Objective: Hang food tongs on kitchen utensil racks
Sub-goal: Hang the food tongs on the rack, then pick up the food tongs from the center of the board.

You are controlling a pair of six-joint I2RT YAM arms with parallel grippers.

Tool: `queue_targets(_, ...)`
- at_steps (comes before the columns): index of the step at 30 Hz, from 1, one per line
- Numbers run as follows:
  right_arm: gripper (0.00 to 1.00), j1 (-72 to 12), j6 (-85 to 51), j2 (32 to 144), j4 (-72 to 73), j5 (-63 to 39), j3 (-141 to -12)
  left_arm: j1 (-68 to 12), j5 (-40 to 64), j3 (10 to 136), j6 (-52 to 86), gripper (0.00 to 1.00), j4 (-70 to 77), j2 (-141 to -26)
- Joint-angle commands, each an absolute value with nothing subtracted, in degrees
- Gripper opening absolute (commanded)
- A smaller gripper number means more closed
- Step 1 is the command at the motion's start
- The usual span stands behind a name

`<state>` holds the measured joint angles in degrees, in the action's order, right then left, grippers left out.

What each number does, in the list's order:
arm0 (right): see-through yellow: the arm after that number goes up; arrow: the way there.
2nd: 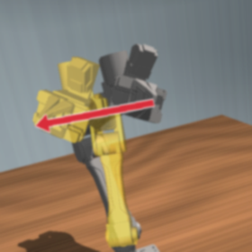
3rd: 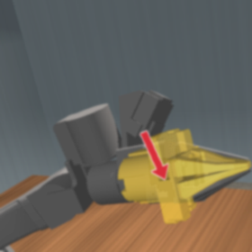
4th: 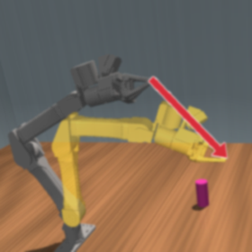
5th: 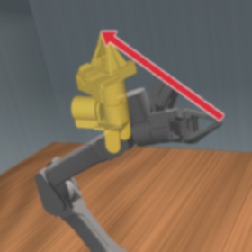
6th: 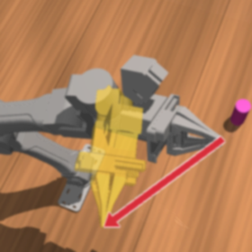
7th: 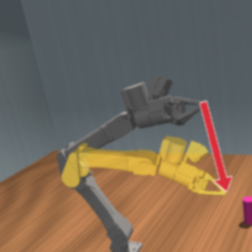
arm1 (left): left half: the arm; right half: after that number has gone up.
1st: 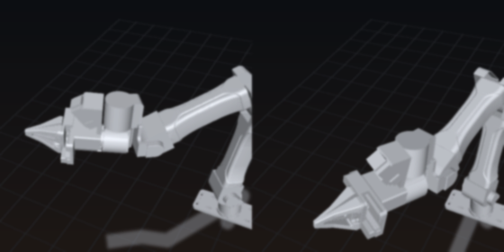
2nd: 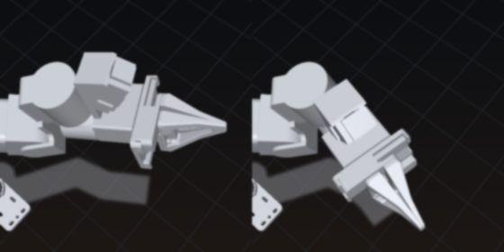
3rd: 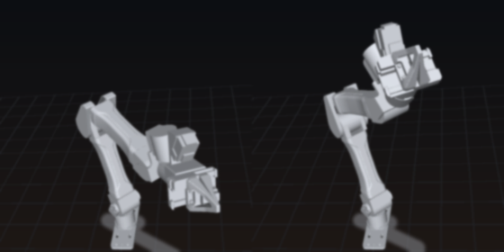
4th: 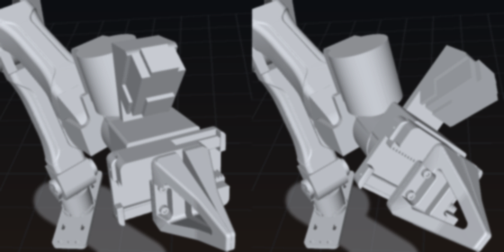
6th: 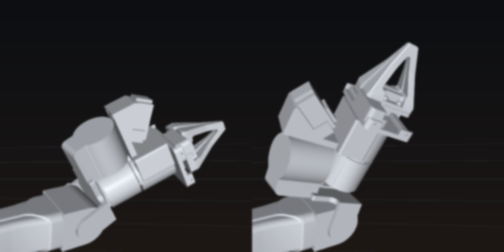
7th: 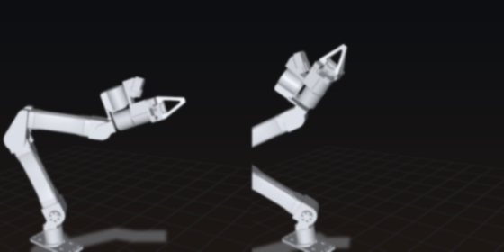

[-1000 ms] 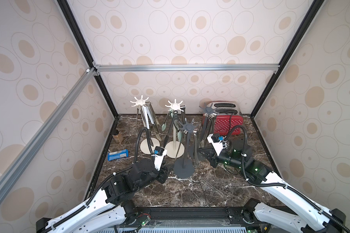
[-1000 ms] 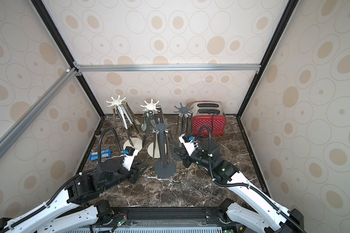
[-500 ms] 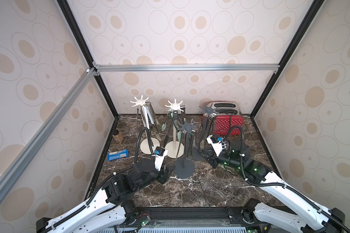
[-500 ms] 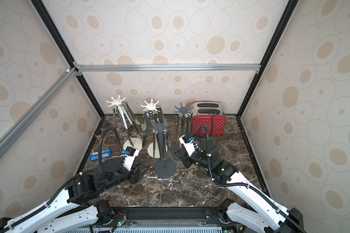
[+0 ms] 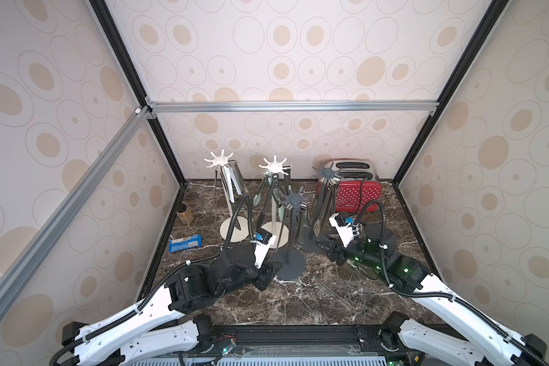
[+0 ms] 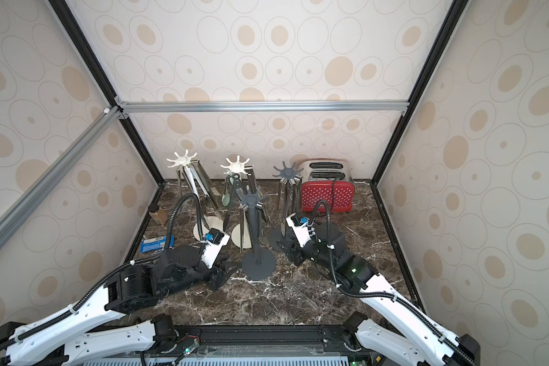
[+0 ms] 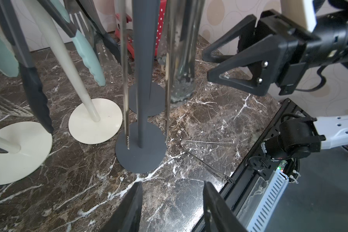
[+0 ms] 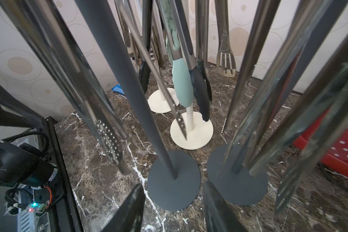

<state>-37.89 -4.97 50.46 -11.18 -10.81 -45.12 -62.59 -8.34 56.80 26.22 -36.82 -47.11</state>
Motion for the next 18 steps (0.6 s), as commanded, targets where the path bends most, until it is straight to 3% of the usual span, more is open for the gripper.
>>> queue_targets(1,0.51,-38.2,-5.2,49.3,-14.0,-7.1,-45.0,-63.0,-9.1,59.5,27.9,0.46,-38.3,-47.0)
queue_targets(9,0.56,-38.0,-8.8,48.4,-22.3,5.2,-48.2,-65.0,-6.6,66.2,28.2,0.45,-41.4,-52.0)
queue_targets(14,0.55,-37.9,-14.6,52.7,-36.4,11.2,-52.0,-65.1,-12.5,64.9,29.3,0.48,-41.2,-49.8)
queue_targets(18,0.52,-38.0,-19.5,57.1,-46.5,8.9,-52.4,-65.1,-20.0,62.2,32.0,0.52,-42.3,-46.4)
